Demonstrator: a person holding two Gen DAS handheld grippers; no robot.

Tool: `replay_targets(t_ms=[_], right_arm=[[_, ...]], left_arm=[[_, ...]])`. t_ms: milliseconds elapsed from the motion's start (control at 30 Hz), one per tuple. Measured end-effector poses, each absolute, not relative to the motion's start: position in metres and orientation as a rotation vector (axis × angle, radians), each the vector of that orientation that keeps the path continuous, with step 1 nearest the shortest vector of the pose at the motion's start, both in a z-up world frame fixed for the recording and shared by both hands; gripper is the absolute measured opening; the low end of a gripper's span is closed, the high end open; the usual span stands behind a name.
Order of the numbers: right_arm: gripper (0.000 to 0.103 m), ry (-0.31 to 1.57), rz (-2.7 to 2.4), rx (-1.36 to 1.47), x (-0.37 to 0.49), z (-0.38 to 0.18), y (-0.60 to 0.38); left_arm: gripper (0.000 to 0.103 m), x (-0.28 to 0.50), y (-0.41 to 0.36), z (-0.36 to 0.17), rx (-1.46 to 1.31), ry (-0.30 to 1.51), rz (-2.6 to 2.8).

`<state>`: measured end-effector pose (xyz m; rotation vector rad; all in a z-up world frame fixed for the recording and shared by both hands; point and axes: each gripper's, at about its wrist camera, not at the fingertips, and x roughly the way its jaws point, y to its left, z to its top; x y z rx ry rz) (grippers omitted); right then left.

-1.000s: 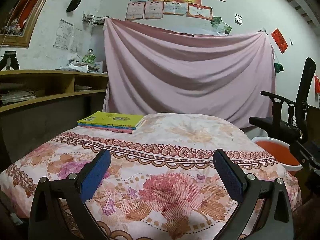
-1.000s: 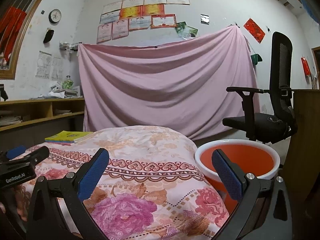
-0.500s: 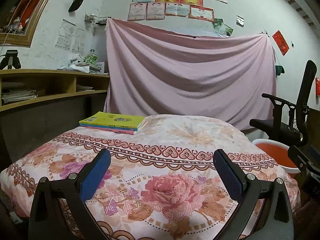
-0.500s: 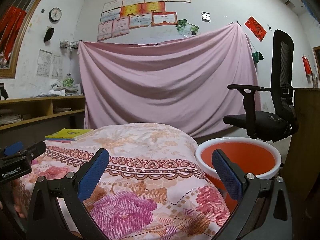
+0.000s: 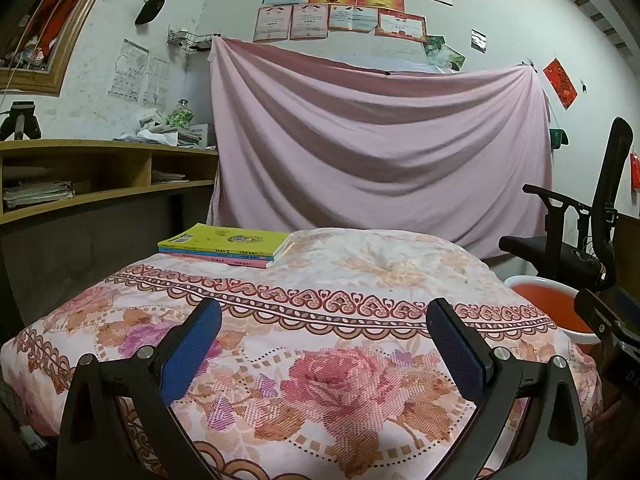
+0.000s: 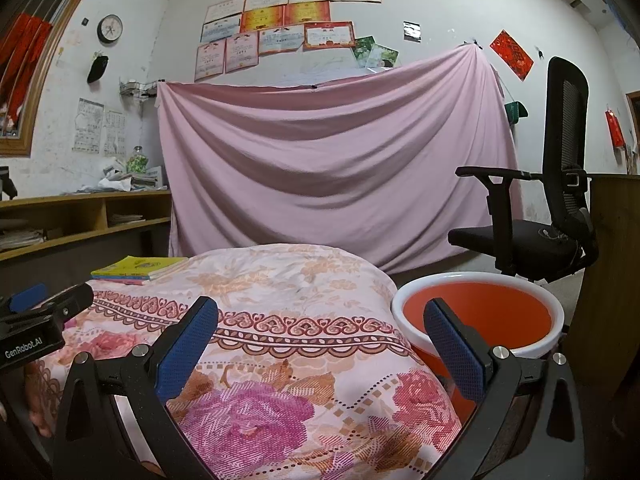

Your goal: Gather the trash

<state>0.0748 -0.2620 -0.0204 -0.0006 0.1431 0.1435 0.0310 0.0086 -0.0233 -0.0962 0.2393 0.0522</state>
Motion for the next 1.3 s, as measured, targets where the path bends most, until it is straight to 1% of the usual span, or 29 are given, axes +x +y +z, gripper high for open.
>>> replay_targets(t_ms=[1300], right_arm=[[0.103, 0.145, 0.142, 0.000, 0.0742, -0.0194, -0.2604]], left_arm=[[0.100, 0.0310, 0.0065, -0.0243, -0.095, 0.245, 0.055]])
